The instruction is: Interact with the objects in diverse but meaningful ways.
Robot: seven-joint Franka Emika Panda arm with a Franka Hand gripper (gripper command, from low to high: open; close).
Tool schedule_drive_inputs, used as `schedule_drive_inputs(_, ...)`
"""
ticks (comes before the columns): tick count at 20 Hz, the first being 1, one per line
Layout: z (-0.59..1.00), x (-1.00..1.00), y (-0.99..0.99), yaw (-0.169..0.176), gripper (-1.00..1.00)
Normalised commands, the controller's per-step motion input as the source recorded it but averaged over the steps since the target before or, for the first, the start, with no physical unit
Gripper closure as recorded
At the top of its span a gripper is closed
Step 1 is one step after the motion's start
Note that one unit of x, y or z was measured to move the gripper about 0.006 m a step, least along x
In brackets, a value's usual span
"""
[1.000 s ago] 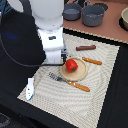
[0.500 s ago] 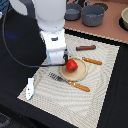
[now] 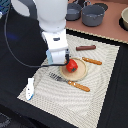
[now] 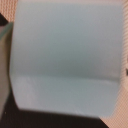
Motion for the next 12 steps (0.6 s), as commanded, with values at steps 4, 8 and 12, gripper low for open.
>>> schedule_drive_inputs(4,0.88,-0.31,-0.01,0.028,-1.0)
schedule_drive_inputs(8,0.56,-0.27,-0.54,0.0,-1.0)
schedule_drive_inputs(12,0.35,-0.17,-0.8,0.0,-1.0)
